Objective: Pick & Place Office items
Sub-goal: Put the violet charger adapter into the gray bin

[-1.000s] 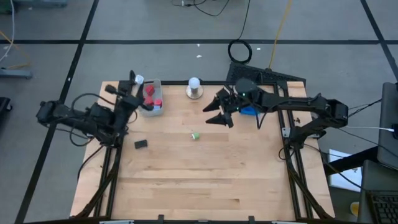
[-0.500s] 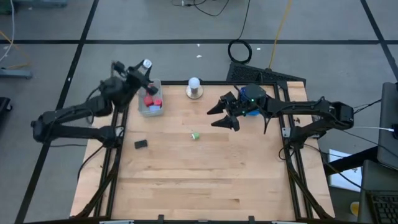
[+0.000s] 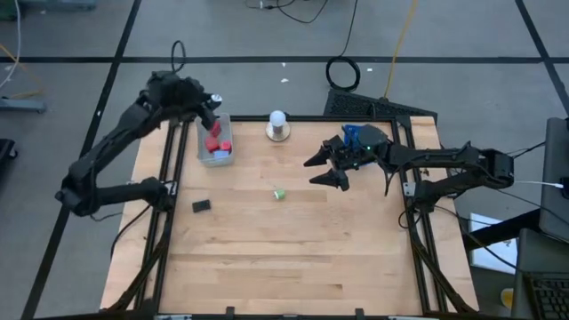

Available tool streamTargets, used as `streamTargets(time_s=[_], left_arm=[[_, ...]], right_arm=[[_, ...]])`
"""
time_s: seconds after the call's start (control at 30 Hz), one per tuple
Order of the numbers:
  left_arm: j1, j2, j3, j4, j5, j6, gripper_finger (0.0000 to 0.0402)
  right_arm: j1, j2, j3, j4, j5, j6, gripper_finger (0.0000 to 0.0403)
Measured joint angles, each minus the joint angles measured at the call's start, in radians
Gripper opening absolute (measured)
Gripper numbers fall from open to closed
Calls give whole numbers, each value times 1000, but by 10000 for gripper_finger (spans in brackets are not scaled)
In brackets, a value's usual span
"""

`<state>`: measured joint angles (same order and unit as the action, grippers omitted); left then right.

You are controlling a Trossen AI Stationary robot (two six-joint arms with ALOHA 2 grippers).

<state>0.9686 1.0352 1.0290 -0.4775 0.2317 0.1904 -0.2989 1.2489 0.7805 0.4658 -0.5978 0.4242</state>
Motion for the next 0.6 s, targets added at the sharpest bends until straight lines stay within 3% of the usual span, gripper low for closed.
streamTargets(time_s=[0.17, 0.6], left_arm=[[111, 112, 30, -94, 152, -11, 127], [172, 291, 29, -202, 95, -5, 127]], right_arm=[[0, 0, -24, 3, 2, -18, 352], [0, 0, -80, 40, 2, -25, 352]])
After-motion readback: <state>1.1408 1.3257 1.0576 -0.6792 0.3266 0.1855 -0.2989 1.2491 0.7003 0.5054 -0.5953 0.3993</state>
